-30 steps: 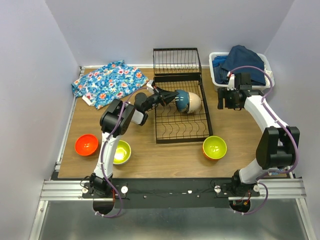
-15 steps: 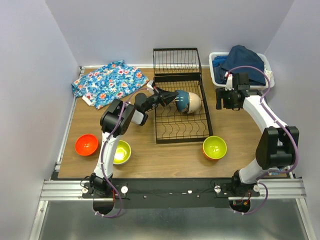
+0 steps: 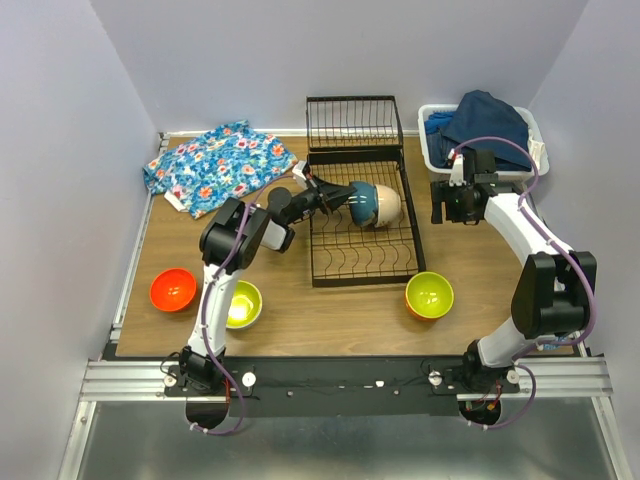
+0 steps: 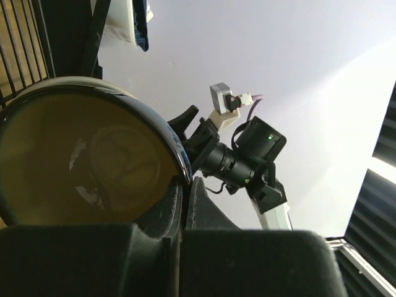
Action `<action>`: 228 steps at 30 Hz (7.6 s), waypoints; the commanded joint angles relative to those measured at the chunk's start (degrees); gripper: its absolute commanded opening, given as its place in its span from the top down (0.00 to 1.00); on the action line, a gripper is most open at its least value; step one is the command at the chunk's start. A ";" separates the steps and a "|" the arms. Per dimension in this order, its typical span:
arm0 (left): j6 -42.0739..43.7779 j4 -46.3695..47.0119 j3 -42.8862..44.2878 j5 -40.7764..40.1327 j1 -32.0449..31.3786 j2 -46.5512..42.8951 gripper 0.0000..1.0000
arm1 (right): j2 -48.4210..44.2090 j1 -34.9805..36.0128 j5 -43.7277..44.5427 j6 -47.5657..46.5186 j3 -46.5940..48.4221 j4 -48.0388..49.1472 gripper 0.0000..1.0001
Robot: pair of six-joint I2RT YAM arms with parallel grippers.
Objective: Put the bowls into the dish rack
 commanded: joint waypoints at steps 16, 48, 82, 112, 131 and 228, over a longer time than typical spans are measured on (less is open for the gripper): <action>25.42 -16.33 -3.15 4.58 0.02 -11.60 0.69 | -0.03 0.25 -3.47 2.65 0.44 2.65 0.17; 119.69 -114.93 -8.85 -4.73 10.12 -63.76 0.39 | -6.89 0.25 -6.02 4.41 -2.55 3.53 0.17; 162.19 -141.68 -20.11 -29.44 38.16 -76.55 0.45 | -6.97 0.25 -11.65 4.33 -0.62 5.55 0.17; 155.15 -117.33 8.88 -14.23 -30.55 -48.82 0.41 | -9.70 -21.72 -15.77 -5.70 9.05 -22.22 0.19; 149.00 -114.60 24.63 -22.40 -32.42 -32.43 0.45 | -5.22 -29.99 0.04 -25.90 4.14 -45.07 0.30; 129.66 -112.31 -1.47 -31.55 12.06 -73.73 0.43 | -4.98 66.43 -4.71 -49.45 1.84 -13.25 0.99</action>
